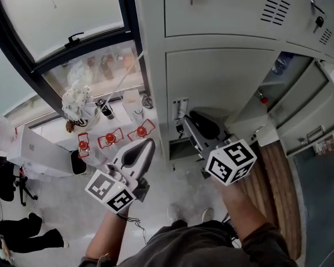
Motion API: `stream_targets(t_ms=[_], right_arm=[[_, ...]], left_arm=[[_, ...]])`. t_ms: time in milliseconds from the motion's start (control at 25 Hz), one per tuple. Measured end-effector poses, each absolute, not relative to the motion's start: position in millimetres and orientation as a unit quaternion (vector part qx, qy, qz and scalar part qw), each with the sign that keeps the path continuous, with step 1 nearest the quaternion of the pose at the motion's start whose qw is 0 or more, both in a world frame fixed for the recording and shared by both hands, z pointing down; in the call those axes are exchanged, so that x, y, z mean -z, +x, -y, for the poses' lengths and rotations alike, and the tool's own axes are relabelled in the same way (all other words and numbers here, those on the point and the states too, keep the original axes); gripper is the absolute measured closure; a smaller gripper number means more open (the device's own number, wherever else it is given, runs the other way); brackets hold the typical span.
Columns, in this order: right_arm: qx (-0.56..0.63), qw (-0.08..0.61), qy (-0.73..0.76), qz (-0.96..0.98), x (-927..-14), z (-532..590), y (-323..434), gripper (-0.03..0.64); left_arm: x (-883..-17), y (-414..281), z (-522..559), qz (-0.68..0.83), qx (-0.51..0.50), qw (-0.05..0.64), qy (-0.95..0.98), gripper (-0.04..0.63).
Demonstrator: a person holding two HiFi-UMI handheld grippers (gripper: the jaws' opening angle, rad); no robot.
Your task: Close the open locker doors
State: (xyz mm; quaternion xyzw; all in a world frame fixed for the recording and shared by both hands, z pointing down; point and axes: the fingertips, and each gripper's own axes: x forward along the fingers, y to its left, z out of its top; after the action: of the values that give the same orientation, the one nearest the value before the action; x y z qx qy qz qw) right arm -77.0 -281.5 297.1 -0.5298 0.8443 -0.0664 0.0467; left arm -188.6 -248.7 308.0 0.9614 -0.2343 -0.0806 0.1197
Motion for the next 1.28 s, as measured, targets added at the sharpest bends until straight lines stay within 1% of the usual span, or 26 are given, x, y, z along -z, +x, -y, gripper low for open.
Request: stream_targets(t_ms=[320, 520, 800, 1280], right_arm=[[0.061, 0.055, -0.547, -0.833, -292.1, 246.0, -34.6, 0.555], [0.057, 0.058, -0.544, -0.835, -285.5, 222.3, -6.5, 0.555], [0.061, 0.067, -0.53, -0.843, -281.3, 190.5, 32.0, 0.555], [0.065, 0.078, -0.559, -0.823, -286.3, 126.3, 146.0, 0.555]], left_arm=[[-304.3, -146.4, 226.2, 0.205, 0.071, 0.114, 0.969, 0.586], [-299.2, -110.8, 208.2, 0.196, 0.056, 0.092, 0.975, 0.588], [-285.8, -59.6, 185.8, 0.183, 0.061, 0.085, 0.978, 0.588], [-281.3, 50.2, 143.5, 0.147, 0.05, 0.077, 0.985, 0.588]])
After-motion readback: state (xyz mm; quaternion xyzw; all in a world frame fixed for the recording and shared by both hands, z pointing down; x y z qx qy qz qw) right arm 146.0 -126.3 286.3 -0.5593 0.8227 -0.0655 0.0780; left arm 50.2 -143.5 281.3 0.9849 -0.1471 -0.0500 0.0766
